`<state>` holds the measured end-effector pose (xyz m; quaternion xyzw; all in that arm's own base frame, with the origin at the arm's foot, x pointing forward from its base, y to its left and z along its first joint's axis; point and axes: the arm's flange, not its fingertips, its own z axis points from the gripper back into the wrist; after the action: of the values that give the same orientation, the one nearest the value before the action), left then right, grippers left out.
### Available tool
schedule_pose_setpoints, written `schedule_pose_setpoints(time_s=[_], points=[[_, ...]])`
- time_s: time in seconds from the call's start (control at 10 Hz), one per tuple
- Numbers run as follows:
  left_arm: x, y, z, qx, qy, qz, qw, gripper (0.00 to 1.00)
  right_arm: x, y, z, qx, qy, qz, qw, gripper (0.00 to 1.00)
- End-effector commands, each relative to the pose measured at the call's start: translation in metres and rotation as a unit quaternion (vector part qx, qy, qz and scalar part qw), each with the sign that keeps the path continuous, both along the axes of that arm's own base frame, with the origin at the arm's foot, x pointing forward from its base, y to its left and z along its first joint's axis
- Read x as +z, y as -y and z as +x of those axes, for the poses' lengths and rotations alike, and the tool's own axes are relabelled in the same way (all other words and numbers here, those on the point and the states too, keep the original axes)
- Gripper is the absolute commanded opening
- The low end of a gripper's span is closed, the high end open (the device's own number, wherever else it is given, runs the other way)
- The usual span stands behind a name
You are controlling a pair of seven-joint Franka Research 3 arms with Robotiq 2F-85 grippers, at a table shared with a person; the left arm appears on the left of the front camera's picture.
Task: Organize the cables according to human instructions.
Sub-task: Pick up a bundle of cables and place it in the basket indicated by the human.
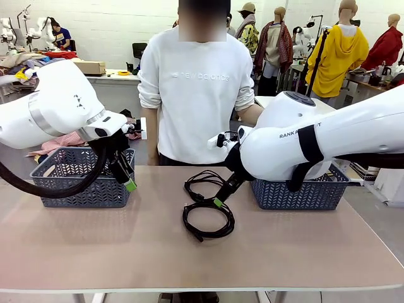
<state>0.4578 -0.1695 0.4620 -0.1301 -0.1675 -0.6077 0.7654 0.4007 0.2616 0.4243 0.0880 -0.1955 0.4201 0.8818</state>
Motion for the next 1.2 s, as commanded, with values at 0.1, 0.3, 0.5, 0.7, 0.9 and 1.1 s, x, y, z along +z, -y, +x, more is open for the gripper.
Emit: schedule_pose_setpoints(time_s=[0.1, 0.3, 0.5, 0.7, 0.9, 1.1], points=[[0.002, -0.002, 0.001, 0.002, 0.001, -0.001, 1.0, 1.0, 0.001, 0.0, -0.001, 0.002, 0.002, -0.001, 1.0, 1.0], [0.002, -0.002, 0.001, 0.002, 0.001, -0.001, 1.0, 1.0, 0.001, 0.0, -0.001, 0.002, 0.002, -0.001, 1.0, 1.0], [0.002, -0.002, 0.001, 0.002, 0.001, -0.001, 1.0, 1.0, 0.0, -0.001, -0.001, 0.001, 0.0, 0.0, 1.0, 1.0], [0.002, -0.002, 0.001, 0.002, 0.001, -0.001, 1.0, 1.0, -0.013, -0.031, 0.009, 0.007, -0.014, -0.014, 1.0, 1.0], [0.002, -0.002, 0.001, 0.002, 0.001, -0.001, 1.0, 1.0, -0.023, -0.053, 0.016, -0.005, -0.026, -0.034, 0.999, 1.0], [0.002, -0.002, 0.001, 0.002, 0.001, -0.001, 1.0, 1.0, -0.035, -0.073, 0.022, -0.018, -0.033, -0.062, 0.997, 1.0]])
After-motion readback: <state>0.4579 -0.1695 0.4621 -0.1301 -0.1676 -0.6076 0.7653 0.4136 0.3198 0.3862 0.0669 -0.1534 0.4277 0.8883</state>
